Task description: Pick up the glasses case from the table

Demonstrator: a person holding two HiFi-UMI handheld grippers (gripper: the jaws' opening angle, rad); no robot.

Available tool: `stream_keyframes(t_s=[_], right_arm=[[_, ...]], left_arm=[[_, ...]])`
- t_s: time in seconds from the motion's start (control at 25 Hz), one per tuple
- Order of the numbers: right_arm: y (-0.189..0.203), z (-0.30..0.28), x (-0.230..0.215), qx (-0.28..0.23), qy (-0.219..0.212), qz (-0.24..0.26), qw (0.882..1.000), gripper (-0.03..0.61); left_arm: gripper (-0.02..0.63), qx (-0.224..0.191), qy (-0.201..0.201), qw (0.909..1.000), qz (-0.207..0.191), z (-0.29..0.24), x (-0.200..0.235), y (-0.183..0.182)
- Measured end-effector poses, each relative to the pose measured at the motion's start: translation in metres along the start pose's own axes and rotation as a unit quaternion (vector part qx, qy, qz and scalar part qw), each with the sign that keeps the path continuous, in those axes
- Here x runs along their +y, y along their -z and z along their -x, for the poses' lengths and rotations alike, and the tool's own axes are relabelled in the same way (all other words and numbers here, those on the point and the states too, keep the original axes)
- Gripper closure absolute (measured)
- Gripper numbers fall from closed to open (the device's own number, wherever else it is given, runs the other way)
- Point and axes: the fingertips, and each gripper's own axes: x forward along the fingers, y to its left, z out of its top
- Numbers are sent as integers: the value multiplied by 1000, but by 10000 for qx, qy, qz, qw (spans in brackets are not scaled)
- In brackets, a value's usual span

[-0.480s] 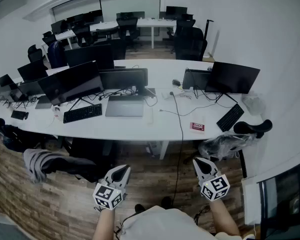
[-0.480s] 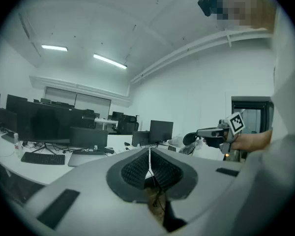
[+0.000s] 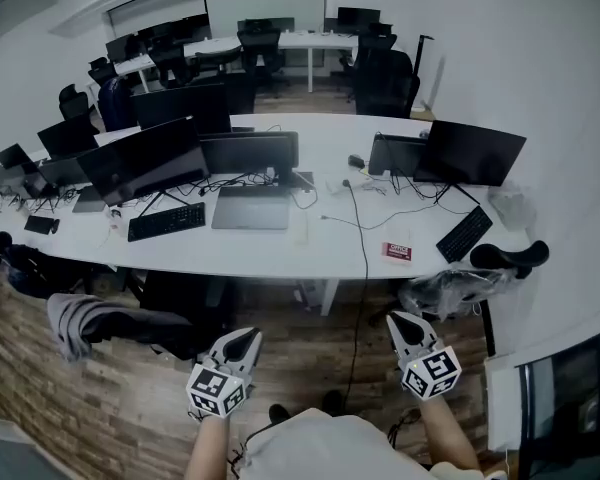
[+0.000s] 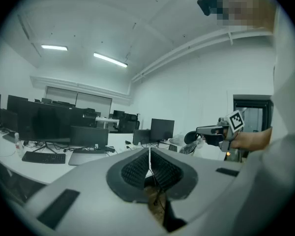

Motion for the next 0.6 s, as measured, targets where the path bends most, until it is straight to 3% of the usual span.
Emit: stream_keyframes(t_s=[0.6], right_arm=[[24, 5, -53, 245, -260, -91, 9993, 580]], left_arm=[[601, 66, -251, 9996, 83, -38, -37, 9]])
